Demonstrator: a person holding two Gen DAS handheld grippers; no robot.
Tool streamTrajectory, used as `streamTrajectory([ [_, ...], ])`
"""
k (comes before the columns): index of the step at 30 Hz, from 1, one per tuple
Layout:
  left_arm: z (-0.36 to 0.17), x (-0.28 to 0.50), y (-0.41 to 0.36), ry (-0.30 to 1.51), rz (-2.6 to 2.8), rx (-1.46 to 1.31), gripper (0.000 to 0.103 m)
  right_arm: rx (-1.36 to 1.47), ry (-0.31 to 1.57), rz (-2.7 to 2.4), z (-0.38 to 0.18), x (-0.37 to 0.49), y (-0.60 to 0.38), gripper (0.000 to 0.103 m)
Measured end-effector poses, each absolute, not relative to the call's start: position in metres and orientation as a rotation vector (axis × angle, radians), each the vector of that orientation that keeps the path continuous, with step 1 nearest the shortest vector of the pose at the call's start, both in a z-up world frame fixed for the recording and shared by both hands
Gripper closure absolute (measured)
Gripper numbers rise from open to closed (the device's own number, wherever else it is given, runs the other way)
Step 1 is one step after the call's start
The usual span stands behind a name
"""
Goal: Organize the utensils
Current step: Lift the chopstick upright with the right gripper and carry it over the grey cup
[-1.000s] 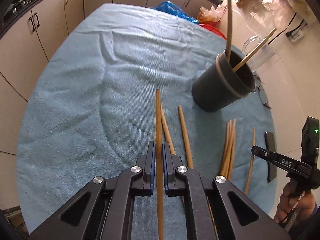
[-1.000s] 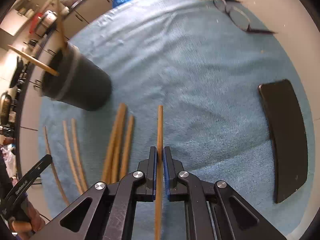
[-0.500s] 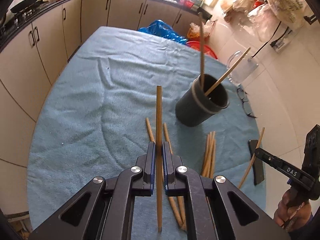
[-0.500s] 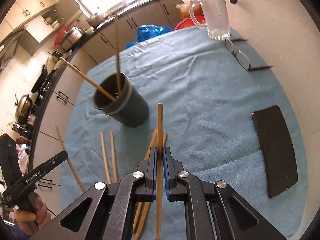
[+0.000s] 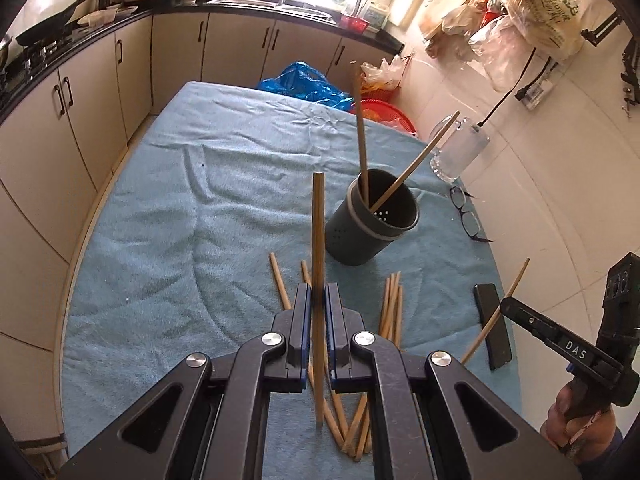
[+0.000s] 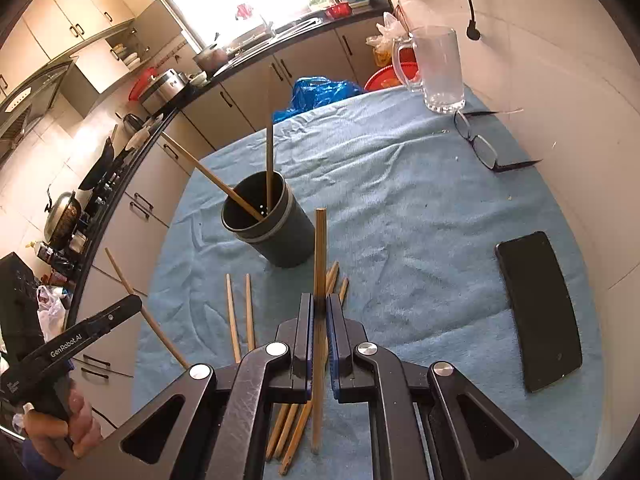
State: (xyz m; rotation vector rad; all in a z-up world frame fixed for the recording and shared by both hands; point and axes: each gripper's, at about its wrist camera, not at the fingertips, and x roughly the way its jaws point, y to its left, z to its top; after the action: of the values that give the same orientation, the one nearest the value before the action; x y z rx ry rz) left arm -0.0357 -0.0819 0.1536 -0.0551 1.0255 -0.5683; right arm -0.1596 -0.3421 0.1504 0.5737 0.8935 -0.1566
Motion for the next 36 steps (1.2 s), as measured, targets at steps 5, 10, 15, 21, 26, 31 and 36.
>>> streamTrajectory([
  [5, 0.165, -0.037, -0.088, 0.999, -0.584, -0.043, 0.097, 0.564, 0.872, -0.154, 0.157, -0.163, -0.343, 0.097],
  [10, 0.174, -0.036, -0.094, 0.981, -0.596, -0.036, 0.097, 0.565, 0.864, -0.154, 0.158, -0.167, -0.344, 0.097],
  [15, 0.182, -0.036, -0.101, 0.967, -0.614, -0.029, 0.097, 0.565, 0.857, -0.152, 0.159, -0.170, -0.346, 0.097],
  [21, 0.191, -0.035, -0.110, 0.945, -0.630, -0.014, 0.097, 0.558, 0.837, -0.150, 0.165, -0.173, -0.347, 0.097],
  [26, 0.199, -0.034, -0.115, 0.926, -0.633, -0.008, 0.097, 0.551, 0.810, -0.149, 0.175, -0.175, -0.350, 0.097],
  [31, 0.207, -0.032, -0.118, 0.912, -0.624, -0.005, 0.097, 0.535, 0.770, -0.141, 0.190, -0.175, -0.354, 0.097],
  [36, 0.217, -0.031, -0.121, 0.887, -0.623, -0.004, 0.097, 0.522, 0.735, -0.129, 0.205, -0.173, -0.358, 0.097],
])
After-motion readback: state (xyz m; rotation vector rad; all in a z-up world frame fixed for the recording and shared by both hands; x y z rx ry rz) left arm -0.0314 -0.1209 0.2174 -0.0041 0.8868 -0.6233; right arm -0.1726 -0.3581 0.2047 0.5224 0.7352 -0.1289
